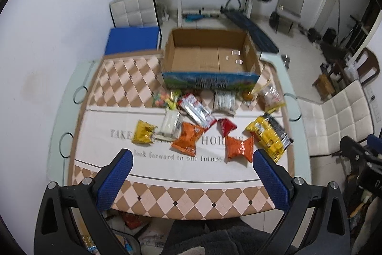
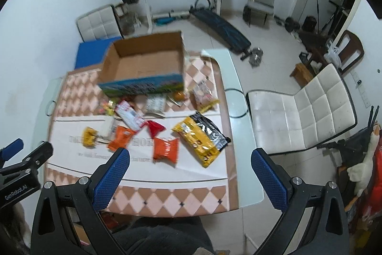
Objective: Organize snacks
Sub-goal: 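Grasp the orange chip bag with left tool while right tool grasps yellow-black noodle pack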
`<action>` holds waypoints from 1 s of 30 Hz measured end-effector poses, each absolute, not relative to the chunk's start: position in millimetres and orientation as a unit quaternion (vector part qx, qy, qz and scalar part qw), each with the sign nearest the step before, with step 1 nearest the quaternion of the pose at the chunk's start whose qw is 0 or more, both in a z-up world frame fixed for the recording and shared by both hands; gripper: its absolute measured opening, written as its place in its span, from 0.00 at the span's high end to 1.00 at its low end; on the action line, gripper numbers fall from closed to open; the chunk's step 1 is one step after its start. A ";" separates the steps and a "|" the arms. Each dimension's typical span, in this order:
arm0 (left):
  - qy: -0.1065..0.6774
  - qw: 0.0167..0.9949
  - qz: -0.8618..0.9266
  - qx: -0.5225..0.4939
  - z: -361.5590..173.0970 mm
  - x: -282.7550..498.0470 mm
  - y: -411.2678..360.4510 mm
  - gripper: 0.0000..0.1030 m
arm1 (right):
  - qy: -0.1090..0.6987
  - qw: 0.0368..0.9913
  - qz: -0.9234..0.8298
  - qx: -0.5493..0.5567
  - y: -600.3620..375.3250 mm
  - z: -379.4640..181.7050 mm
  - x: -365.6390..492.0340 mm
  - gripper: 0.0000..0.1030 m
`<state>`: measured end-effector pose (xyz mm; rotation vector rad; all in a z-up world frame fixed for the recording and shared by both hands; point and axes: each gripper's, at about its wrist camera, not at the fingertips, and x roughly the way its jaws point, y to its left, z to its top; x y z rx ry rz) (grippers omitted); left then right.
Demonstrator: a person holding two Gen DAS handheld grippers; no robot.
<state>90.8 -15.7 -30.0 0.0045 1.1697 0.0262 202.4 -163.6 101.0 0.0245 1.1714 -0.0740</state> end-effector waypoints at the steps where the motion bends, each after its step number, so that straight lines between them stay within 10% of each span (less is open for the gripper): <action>1: 0.563 0.827 0.011 0.004 -46.3 97.4 -17.2 0.00 | 0.563 0.825 -0.033 0.003 -166.9 85.4 215.1 0.00; 17: 0.754 0.618 -0.003 -0.223 -291.6 171.3 -53.9 0.10 | 0.725 0.682 0.044 -0.084 -212.8 -199.5 344.2 0.00; 30: 0.779 0.511 0.076 -0.357 -366.0 194.7 -74.1 0.27 | 0.742 0.655 0.109 -0.096 -221.0 -254.2 369.3 0.00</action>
